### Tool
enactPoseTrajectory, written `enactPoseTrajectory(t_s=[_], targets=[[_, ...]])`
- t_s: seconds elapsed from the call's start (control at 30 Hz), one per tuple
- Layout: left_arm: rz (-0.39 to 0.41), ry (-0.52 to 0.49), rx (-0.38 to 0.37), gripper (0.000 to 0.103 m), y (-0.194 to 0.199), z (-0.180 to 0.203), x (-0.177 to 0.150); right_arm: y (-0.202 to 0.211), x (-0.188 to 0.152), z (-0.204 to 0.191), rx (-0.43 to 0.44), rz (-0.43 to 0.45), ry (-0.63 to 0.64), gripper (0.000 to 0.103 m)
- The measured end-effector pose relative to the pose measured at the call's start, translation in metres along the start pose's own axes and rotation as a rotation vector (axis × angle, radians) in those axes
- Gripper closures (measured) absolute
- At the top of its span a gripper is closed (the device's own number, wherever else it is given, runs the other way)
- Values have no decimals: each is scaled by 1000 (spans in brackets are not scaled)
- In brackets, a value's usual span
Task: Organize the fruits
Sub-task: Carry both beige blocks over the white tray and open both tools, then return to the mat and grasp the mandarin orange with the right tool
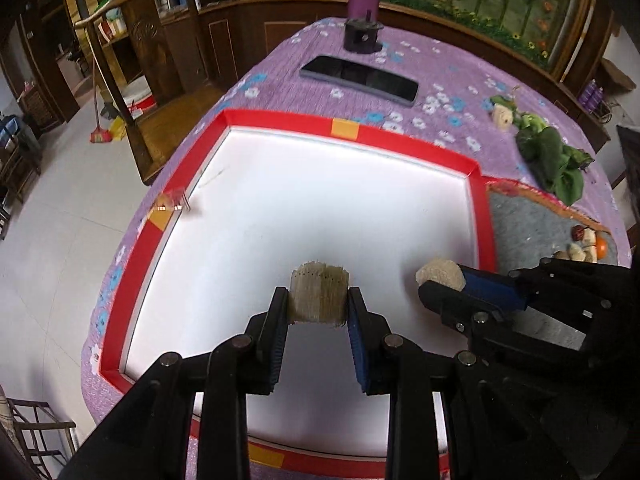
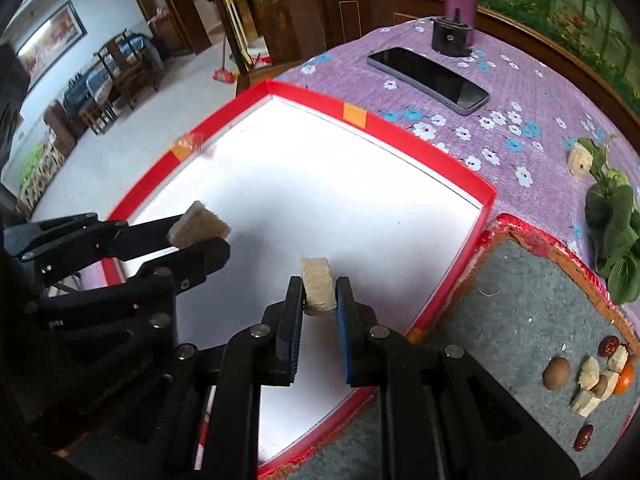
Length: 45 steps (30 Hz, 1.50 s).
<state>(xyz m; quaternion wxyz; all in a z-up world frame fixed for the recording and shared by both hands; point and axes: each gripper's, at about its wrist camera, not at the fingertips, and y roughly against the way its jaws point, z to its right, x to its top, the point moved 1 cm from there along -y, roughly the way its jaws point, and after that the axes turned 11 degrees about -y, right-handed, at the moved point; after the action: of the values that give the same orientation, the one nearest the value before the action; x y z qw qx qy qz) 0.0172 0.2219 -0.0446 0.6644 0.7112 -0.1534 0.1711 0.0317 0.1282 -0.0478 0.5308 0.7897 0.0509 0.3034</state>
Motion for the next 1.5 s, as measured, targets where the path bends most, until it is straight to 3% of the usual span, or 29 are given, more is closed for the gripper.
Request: enactPoseTrajectory(t_s=[0.2,0.3,0.4,0.43,0.63,0.97,1.5], targets=[[-16,4,8,74,-11,-1,-5,-7,-7,-3,-28,-23,14,84],[-31,-2,17,72,-16,-1,-7,-11,-8,1,-62,-43,8,76],[-41,23,25,58,-19,-8,-10,-15,-9,12,-70,-73,-50,61],[-38,33,31,53,-18,-10,-10,-14,-10,13,-55,-72,-57,61],[-4,43,59,48,-4,-14,-10,0,-11,12,-42,-41,-57,53],[85,-13,87,44,33,16,7,51,-13,22,-12,75,-80,52],[114,-156,19,42,44,105,16,108,-55,100,-72,172,-245,49]])
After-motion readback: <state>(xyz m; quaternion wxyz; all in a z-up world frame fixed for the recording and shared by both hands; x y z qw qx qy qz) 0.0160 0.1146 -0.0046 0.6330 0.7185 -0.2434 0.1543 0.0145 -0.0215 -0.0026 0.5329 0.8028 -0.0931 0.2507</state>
